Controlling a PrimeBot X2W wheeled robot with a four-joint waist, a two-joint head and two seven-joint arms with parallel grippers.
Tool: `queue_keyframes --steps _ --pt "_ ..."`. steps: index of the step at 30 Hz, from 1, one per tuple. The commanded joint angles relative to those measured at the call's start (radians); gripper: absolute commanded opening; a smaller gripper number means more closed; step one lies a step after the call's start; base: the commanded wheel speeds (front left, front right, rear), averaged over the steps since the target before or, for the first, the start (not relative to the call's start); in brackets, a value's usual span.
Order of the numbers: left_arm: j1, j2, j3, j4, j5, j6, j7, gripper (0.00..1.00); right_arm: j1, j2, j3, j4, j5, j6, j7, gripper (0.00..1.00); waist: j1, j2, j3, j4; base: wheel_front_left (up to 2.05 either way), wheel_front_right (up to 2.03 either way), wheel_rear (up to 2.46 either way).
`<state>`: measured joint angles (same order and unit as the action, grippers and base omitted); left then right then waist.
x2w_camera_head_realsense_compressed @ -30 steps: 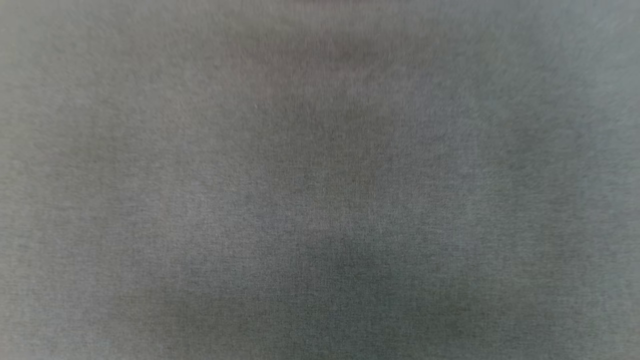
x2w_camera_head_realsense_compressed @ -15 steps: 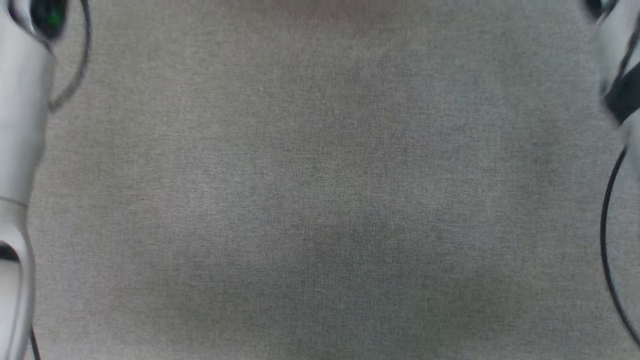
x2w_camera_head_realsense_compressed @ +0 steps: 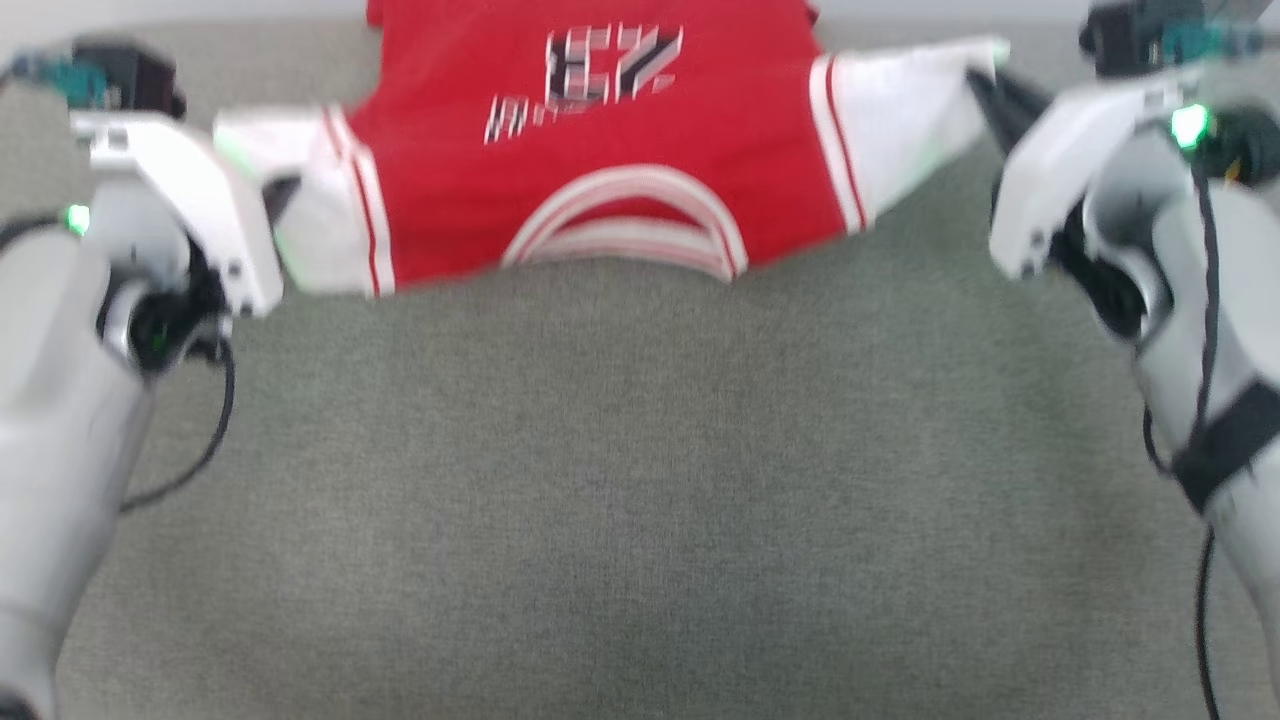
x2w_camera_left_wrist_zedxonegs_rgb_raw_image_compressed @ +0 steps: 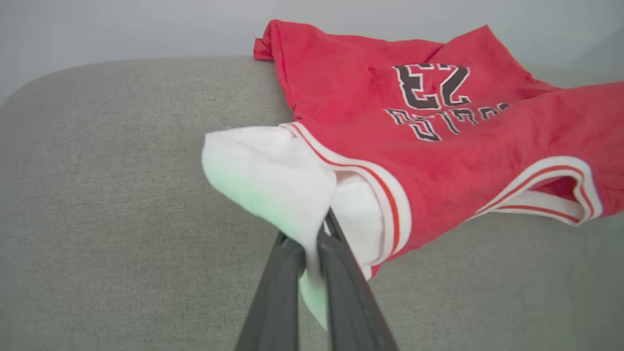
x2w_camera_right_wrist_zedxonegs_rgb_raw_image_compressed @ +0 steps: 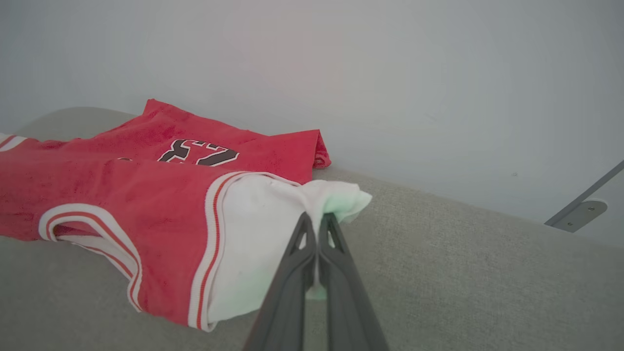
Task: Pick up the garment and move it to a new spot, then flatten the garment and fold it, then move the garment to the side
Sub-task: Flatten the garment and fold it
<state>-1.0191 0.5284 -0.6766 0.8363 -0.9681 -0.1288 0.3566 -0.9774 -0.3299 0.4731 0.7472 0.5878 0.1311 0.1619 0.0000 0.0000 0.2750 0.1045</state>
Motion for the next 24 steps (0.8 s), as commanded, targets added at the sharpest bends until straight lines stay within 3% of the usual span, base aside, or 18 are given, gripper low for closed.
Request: queue_keyframes --steps 1,6,14,19,24 --pt "0.025 0.011 -0.001 -0.019 0.0 0.005 0.003 0.0 0.034 -0.006 0.0 -0.018 0.013 -0.001 0.016 0.0 0.0 0.0 -0.044 -0.005 0.0 0.0 0.0" --pt "0.198 0.082 -0.004 -0.204 -0.034 0.078 0.049 0.0 0.22 -0.077 -0.019 -0.189 0.066 -0.001 0.144 0.0 0.0 0.0 -0.102 -0.008 0.0 0.0 0.0" --pt "0.523 0.235 0.026 -0.649 -0.113 0.291 0.111 0.0 0.529 -0.129 -0.118 -0.476 0.092 -0.001 0.396 0.0 0.0 0.0 -0.15 -0.008 0.0 0.0 0.0" --pt "0.702 0.32 0.056 -0.872 -0.159 0.419 0.111 0.0 0.713 -0.119 -0.215 -0.649 0.076 -0.001 0.563 0.0 0.0 0.0 -0.159 -0.007 0.0 0.0 0.0" --pt "0.829 0.373 0.081 -1.004 -0.204 0.499 0.105 0.0 0.875 -0.102 -0.305 -0.818 0.058 -0.001 0.736 0.0 0.0 0.0 -0.157 -0.003 0.0 0.0 0.0"
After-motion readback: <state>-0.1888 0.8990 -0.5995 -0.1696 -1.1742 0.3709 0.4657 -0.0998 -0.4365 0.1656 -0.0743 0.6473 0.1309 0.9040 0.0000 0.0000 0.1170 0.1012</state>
